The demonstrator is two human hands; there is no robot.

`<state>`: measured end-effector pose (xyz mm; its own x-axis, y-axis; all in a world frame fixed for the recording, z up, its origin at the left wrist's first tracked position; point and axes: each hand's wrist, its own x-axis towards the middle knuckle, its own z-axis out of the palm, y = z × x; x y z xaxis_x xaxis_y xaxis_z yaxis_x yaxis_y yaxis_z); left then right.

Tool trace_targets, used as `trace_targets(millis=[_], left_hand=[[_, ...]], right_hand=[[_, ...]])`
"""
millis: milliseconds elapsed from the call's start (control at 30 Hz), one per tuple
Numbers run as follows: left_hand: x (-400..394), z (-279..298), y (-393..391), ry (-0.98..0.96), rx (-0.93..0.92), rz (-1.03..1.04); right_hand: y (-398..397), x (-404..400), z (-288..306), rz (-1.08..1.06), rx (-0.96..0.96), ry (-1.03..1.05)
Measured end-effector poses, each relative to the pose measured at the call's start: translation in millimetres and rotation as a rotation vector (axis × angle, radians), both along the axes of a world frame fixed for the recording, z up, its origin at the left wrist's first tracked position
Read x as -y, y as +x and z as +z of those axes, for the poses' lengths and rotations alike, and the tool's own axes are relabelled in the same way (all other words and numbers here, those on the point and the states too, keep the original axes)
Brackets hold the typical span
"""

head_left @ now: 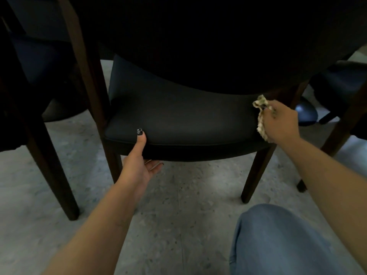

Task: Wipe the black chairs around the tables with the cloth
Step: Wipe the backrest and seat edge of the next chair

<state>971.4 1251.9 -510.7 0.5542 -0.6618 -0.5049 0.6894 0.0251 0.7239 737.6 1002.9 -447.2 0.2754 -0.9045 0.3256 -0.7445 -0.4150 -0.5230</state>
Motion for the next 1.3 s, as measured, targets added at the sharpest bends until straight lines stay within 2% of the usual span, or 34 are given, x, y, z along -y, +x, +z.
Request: trace_targets(millis=[167, 333, 533, 633, 767, 933, 1000, 1033, 1167, 1233, 1300], left_hand=[[3, 2, -1, 0.054, -0.007, 0.023], [3, 4, -1, 0.076, -0.024, 0.015], [-7, 13, 0, 0.004, -0.086, -0.021], [-12, 17, 8, 0.004, -0.184, 0.058], [-23, 24, 18, 0.059, -0.230, 0.097], [-35, 32, 32, 0.117, -0.200, 0.163], [-43, 34, 41, 0.108, -0.224, 0.228], [-48, 35, 45, 0.094, -0.236, 0.262], [-63, 37, 57, 0.061, -0.215, 0.400], [-66, 38, 62, 0.073, -0.195, 0.466], [-69, 38, 69, 0.063, -0.219, 0.523]], right_hand=[[18, -18, 2, -0.080, 0.045, -0.033], [67, -57, 1, 0.100, -0.085, -0.211], [114, -96, 4, 0.292, -0.097, -0.257], [142, -121, 4, 0.413, -0.115, -0.244], [183, -156, 7, 0.476, 0.155, -0.103], [266, -189, 43, 0.451, 0.610, 0.489], [300, -194, 66, 0.442, 0.794, 0.617], [314, -194, 76, 0.433, 0.849, 0.614], [339, -203, 69, 0.368, 0.855, 0.512], [324, -216, 39, 0.358, 0.719, 0.526], [296, -223, 11, 0.486, 0.596, 0.422]])
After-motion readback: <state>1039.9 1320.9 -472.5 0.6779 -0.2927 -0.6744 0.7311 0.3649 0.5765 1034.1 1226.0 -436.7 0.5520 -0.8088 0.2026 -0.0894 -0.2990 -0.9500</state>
